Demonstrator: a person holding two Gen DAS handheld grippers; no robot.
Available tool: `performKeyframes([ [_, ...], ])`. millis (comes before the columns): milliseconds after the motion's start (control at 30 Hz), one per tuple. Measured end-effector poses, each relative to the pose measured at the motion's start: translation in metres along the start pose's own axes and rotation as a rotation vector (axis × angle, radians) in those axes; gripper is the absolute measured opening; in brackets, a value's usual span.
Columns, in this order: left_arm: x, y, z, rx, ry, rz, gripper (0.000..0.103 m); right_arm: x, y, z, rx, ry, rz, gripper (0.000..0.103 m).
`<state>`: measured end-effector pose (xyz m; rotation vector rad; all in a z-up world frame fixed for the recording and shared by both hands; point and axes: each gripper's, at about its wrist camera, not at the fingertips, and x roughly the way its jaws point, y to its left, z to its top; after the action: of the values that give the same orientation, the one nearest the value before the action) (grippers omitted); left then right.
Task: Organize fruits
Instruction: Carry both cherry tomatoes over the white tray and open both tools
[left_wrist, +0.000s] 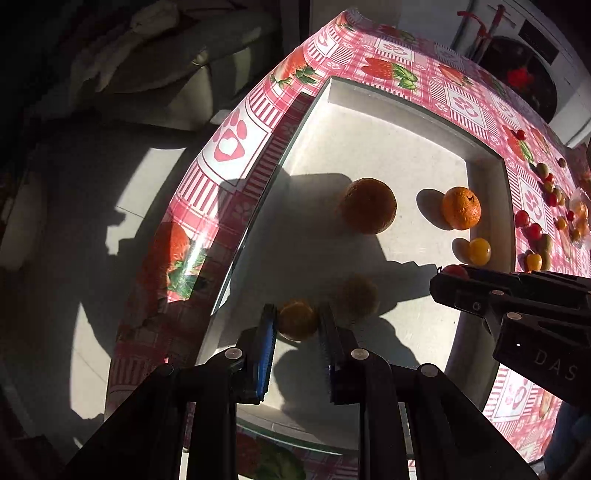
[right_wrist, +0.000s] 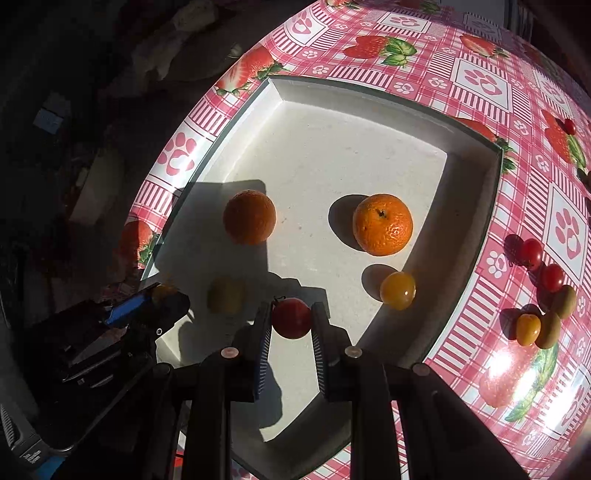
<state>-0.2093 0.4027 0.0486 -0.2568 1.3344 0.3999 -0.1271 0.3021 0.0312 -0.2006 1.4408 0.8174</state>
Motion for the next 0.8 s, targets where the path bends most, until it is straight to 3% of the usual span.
performKeyframes([
  [267,0.016,-0.003,-0.01,0.012,0.044,0.027,0.026,0.019,-0.002,0.0,-0.002,0.045,-0.019,0.025],
  [333,0.017,-0.003,-0.01,0.012,0.043,0.035,0.045,0.02,-0.002,-0.001,-0.001,0.045,-0.015,0.025],
  [367,0.016,-0.003,-0.01,0.012,0.037,0.043,0.07,0.02,-0.002,-0.001,-0.003,0.046,-0.015,0.025],
  [400,0.014,-0.003,-0.011,0.01,0.022,0.053,0.081,0.02,-0.003,-0.001,-0.006,0.048,-0.016,0.025],
  [500,0.015,-0.008,-0.012,0.028,0.026,0.053,0.081,0.021,-0.003,0.0,-0.007,0.052,-0.007,0.028],
  [567,0.019,-0.008,-0.013,0.04,0.041,0.068,0.081,0.024,-0.002,0.003,-0.001,0.053,0.013,0.034],
  [700,0.021,-0.011,-0.014,0.039,0.053,0.07,0.081,0.022,-0.001,0.004,-0.006,0.049,0.017,0.069],
  [800,0.02,-0.015,-0.015,0.046,0.06,0.081,0.081,0.018,-0.004,0.004,0.016,0.047,0.033,0.077],
])
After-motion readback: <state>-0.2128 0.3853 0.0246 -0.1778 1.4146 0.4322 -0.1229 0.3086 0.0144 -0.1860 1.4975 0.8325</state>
